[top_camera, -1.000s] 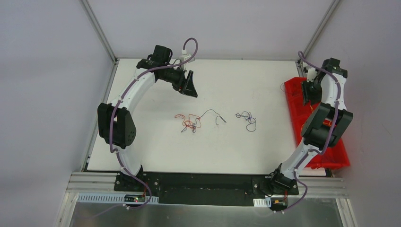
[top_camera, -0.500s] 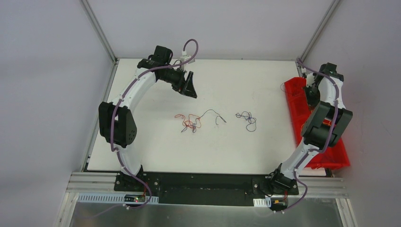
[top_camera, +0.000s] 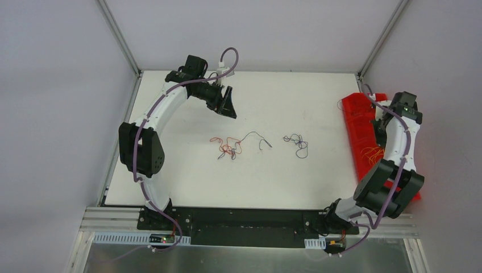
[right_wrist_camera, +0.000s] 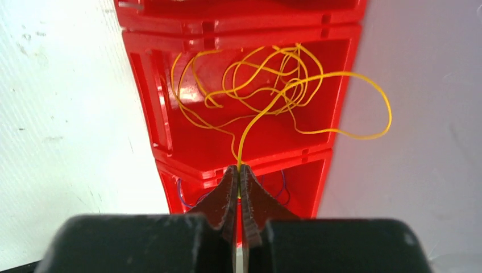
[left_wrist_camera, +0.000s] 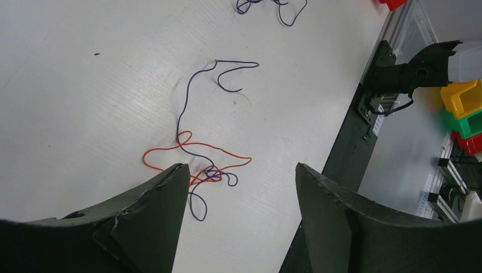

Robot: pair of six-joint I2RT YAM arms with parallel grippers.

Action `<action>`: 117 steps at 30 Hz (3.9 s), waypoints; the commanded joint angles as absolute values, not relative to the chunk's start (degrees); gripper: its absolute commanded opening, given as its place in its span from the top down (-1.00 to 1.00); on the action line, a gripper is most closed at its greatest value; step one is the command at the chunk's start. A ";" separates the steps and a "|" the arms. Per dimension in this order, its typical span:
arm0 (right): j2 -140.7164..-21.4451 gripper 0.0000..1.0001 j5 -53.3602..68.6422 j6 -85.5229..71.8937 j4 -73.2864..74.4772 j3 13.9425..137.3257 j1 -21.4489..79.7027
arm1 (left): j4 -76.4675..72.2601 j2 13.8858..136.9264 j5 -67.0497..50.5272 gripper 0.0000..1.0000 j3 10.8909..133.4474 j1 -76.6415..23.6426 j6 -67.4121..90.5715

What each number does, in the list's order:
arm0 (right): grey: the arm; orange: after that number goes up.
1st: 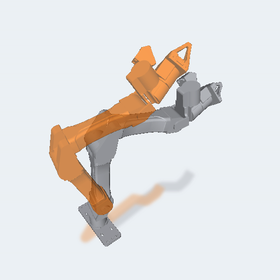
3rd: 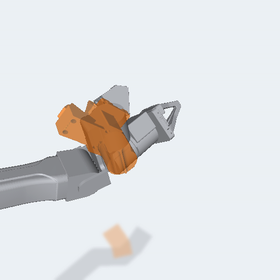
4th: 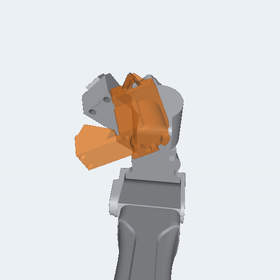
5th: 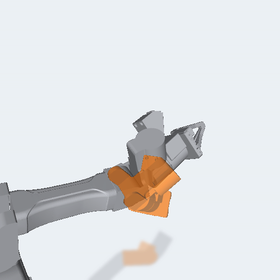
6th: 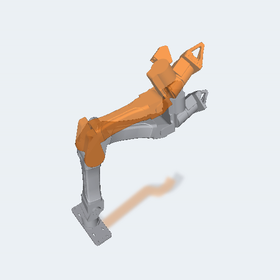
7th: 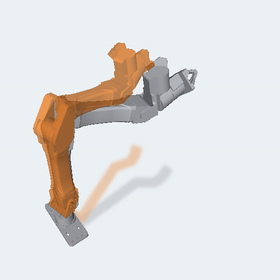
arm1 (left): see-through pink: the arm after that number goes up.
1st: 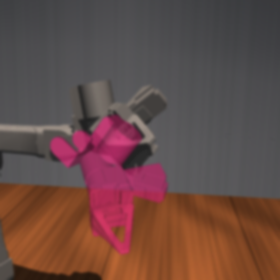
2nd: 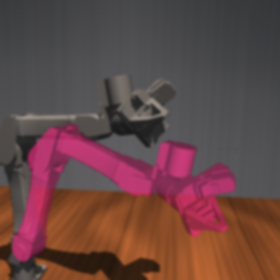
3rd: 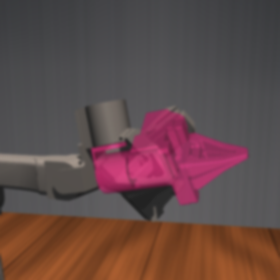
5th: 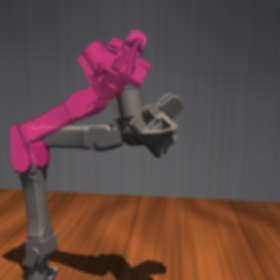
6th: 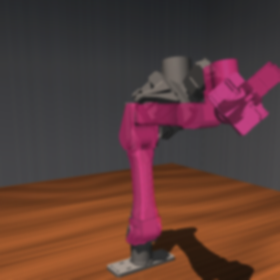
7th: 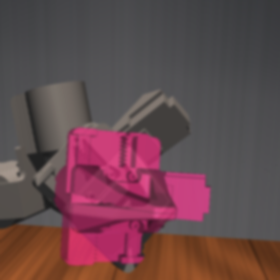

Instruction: Untangle the cables

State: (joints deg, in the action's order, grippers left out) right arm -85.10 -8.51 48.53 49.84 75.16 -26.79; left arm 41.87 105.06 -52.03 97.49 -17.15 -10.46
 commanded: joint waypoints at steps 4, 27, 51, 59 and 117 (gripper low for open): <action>-82.09 1.00 -11.45 48.40 51.01 67.95 -28.03 | 42.64 105.63 -53.66 -0.39 99.57 -16.70 -11.42; -88.64 -0.36 3.21 43.09 64.91 92.55 -22.08 | 42.94 103.32 -42.36 -0.98 97.63 -14.17 -10.57; -106.92 -0.55 4.40 25.30 48.42 82.88 8.81 | 41.22 95.04 -42.76 -0.98 88.92 -11.78 -12.48; -111.66 -0.21 7.07 26.26 48.49 82.25 10.40 | 41.22 96.07 -43.55 -0.96 89.14 -11.78 -12.14; -72.45 -0.26 -5.02 92.94 66.17 74.13 -36.60 | 41.78 102.84 -48.93 -0.88 91.27 -12.00 -11.81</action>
